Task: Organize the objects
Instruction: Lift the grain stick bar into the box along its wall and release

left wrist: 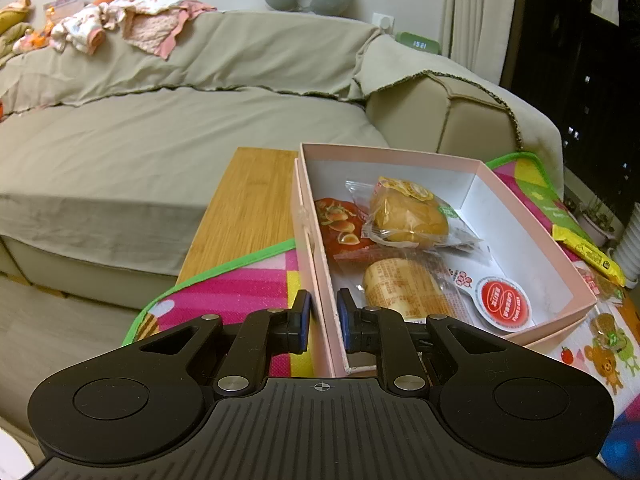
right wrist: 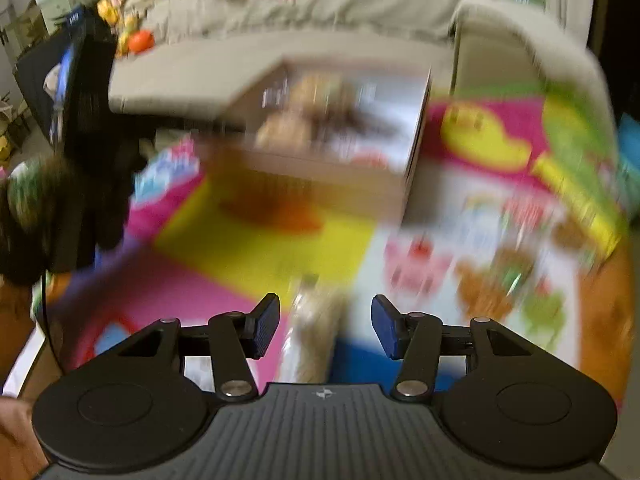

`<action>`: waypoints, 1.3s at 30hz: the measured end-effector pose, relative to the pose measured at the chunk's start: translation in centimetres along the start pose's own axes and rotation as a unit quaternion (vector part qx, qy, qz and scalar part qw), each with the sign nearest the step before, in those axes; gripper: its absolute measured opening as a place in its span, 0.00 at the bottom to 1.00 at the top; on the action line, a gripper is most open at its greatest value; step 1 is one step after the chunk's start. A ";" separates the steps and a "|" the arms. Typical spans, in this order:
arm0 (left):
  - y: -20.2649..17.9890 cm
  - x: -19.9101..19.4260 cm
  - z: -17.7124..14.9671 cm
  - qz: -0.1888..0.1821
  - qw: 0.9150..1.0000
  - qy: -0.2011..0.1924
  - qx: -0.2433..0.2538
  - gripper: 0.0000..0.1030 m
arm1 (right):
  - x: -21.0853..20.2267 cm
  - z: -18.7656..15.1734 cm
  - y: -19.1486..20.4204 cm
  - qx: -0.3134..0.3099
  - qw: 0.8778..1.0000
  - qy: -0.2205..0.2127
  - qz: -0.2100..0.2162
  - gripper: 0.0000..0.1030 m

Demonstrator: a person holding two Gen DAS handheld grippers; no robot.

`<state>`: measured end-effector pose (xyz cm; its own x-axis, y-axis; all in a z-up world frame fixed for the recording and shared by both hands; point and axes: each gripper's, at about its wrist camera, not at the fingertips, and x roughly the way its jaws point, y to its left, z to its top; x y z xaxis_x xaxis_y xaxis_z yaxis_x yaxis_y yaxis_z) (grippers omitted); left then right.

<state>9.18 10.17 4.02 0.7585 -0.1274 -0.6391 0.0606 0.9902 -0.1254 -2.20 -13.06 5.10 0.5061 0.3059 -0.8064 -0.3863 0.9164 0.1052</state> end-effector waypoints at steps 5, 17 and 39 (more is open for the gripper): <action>0.0 0.0 0.0 0.000 1.000 0.000 0.000 0.16 | 1.8 -1.8 1.4 -0.021 0.999 0.022 -0.014 0.32; 0.0 0.0 0.0 0.000 1.000 0.000 0.000 0.17 | -2.1 1.7 1.3 -0.014 0.998 -0.059 0.006 0.27; 0.0 0.0 0.0 -0.001 1.000 0.002 0.003 0.17 | 5.3 19.6 1.0 0.135 0.973 -0.159 0.097 0.28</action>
<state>9.19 10.21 3.97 0.7563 -0.1298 -0.6412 0.0666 0.9903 -0.1219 15.16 -5.50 12.34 0.6743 0.5044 -0.5394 -0.3036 0.8551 0.4202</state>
